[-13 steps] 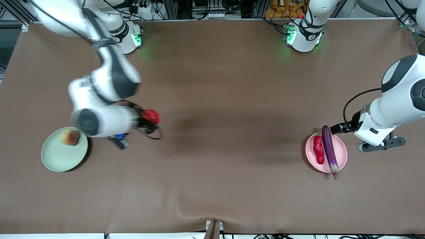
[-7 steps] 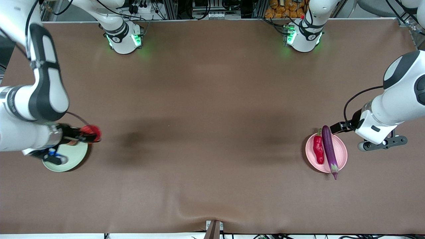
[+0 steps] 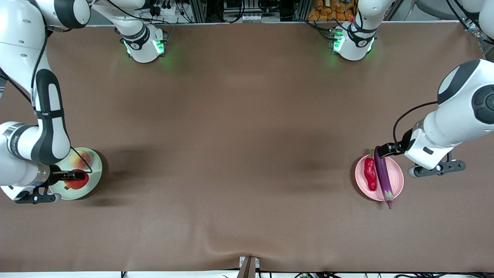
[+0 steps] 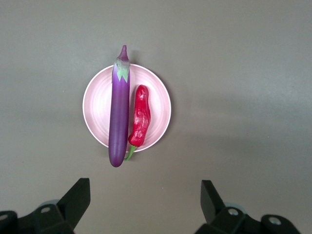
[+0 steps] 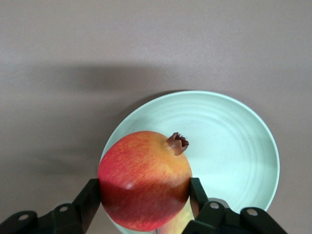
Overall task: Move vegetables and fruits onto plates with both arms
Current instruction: 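Carry the pomegranate to the green plate with the right gripper and lower it, then release the pomegranate on the green plate while the left gripper withdraws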
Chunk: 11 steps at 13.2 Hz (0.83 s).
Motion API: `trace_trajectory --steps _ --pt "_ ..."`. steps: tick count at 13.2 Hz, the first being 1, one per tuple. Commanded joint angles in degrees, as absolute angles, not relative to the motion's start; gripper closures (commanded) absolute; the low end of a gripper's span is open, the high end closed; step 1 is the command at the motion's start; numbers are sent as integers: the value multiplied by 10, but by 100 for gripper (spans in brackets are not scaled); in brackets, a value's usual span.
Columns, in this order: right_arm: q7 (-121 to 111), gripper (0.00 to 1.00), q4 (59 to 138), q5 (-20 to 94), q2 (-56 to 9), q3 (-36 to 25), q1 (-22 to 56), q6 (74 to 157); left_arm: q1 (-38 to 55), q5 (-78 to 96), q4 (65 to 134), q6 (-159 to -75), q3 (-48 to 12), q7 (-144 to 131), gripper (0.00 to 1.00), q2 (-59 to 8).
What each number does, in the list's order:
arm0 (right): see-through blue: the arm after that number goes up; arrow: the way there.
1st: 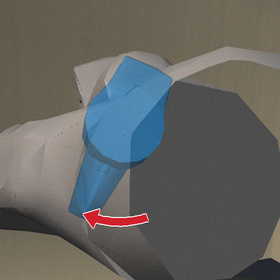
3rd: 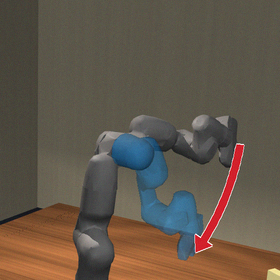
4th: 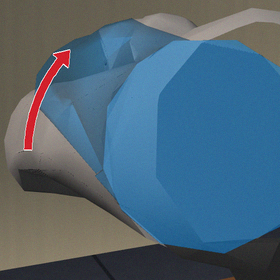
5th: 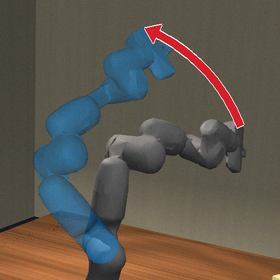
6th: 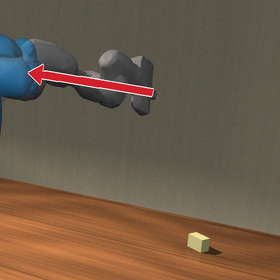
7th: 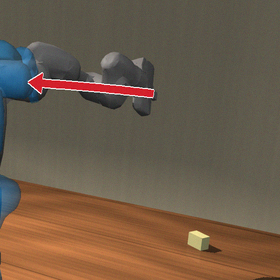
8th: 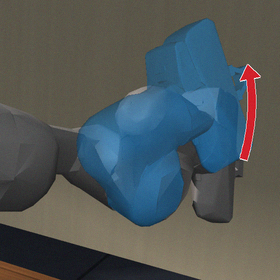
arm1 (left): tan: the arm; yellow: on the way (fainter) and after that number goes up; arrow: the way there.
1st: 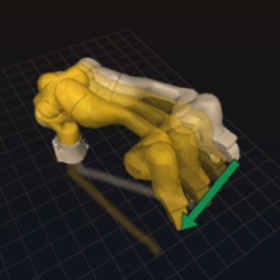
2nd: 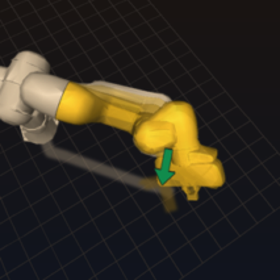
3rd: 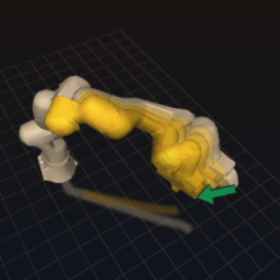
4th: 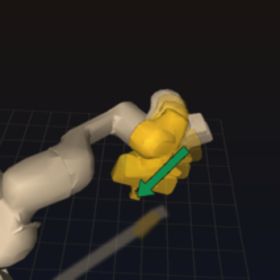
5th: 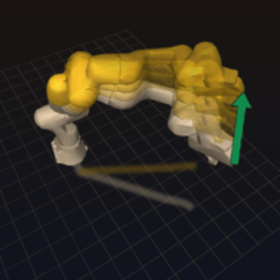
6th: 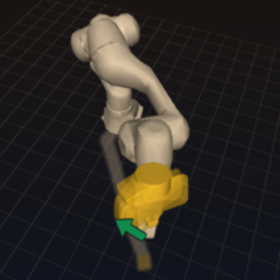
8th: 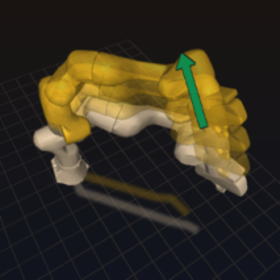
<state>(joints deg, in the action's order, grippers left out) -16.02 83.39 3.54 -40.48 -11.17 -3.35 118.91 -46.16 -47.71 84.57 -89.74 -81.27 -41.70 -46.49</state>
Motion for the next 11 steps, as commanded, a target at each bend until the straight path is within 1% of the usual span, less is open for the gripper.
trace_trajectory --steps 1,2,3,4,5,6,7,8,9,11 --pt "-185 100 819 47 -419 -116 -41 1201 -406 -431 795 -877 -750 -400 0 -426" --pt "-204 100 819 48 -423 -116 -43 1201 -382 -392 784 -878 -713 -380 0 -405" --pt "-223 100 819 50 -428 -116 -51 1204 -348 -353 779 -878 -655 -358 0 -374" --pt "-227 100 821 54 -434 -116 -55 1212 -307 -313 776 -883 -583 -337 0 -336" --pt "-228 95 825 62 -439 -116 -56 1222 -262 -269 774 -892 -512 -313 0 -306" --pt "-228 83 824 64 -442 -116 -57 1224 -229 -220 773 -903 -449 -293 0 -280" --pt "-227 26 824 64 -444 -116 -56 1225 -204 -172 773 -906 -395 -282 0 -259" --pt "-228 0 824 64 -445 -116 -56 1225 -186 -129 774 -906 -356 -280 0 -242" --pt "-228 0 820 65 -444 -116 -56 1224 -170 -86 775 -906 -317 -280 0 -217" --pt "-224 0 811 67 -435 -107 -50 1216 -105 -24 782 -902 -208 -274 0 -166"
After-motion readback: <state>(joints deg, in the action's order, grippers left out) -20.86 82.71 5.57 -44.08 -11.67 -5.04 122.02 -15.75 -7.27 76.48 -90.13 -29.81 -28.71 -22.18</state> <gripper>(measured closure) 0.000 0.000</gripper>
